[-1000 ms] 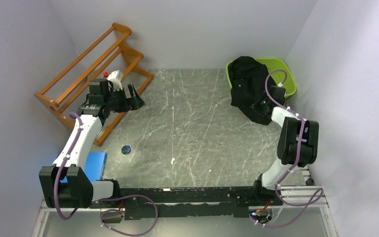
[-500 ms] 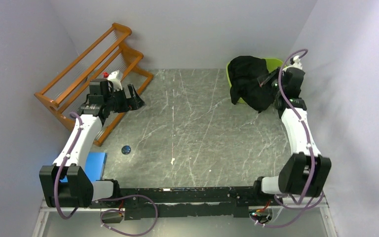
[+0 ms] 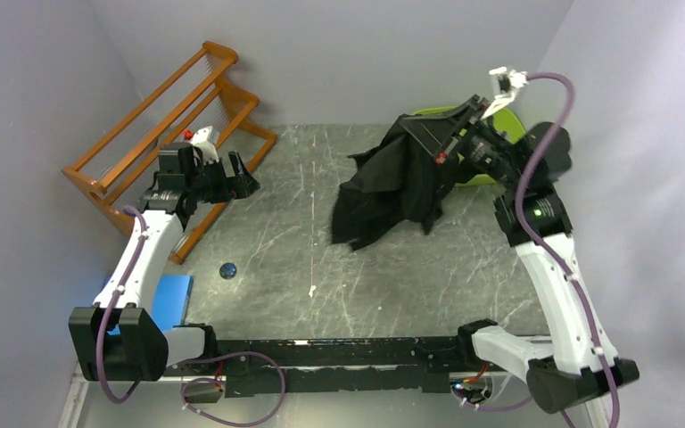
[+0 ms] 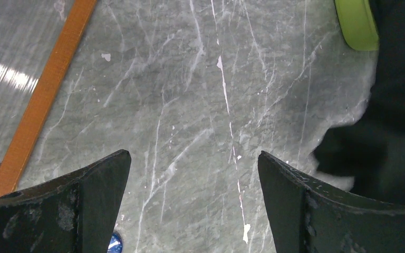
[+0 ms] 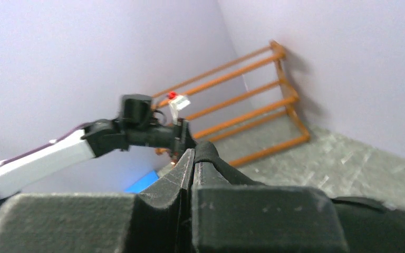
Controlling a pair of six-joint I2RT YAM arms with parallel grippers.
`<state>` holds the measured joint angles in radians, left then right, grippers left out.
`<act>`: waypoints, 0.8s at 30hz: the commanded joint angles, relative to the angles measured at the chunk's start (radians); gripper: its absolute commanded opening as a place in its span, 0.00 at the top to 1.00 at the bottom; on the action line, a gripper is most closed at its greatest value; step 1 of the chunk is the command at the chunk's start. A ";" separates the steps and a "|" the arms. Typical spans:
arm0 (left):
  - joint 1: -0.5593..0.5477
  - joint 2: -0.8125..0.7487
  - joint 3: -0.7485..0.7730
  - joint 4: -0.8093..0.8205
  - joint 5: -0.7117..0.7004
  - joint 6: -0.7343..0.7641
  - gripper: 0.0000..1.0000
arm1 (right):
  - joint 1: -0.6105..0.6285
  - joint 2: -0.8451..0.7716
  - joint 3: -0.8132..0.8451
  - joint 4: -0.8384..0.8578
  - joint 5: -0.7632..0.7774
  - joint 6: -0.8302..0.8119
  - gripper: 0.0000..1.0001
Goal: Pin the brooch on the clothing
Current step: Pick up the clothes from the bin, then place the clothes at the center of the board.
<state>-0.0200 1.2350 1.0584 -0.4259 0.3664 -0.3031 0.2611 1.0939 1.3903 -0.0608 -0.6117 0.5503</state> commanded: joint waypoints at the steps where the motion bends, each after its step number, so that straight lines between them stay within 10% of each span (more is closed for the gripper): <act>1: 0.002 -0.029 -0.005 0.033 -0.004 -0.005 0.04 | 0.020 -0.091 0.001 0.181 -0.125 0.100 1.00; 5: 0.002 -0.024 -0.006 0.041 0.020 -0.009 0.04 | 0.040 -0.115 -0.073 0.193 -0.148 0.115 0.96; 9: 0.002 -0.010 -0.008 0.043 0.049 -0.012 0.04 | 0.040 -0.105 -0.164 0.121 -0.139 0.072 0.45; 13: 0.001 0.009 -0.005 0.047 0.104 -0.006 0.04 | 0.040 -0.101 -0.253 0.019 -0.077 0.006 0.16; 24: -0.199 0.152 0.050 -0.030 0.151 -0.049 0.04 | 0.019 -0.098 -0.582 -0.177 0.372 -0.083 0.10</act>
<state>-0.0959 1.3460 1.0634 -0.4328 0.4786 -0.3199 0.3008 1.0023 0.8860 -0.1673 -0.4702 0.4885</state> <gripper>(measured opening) 0.963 0.899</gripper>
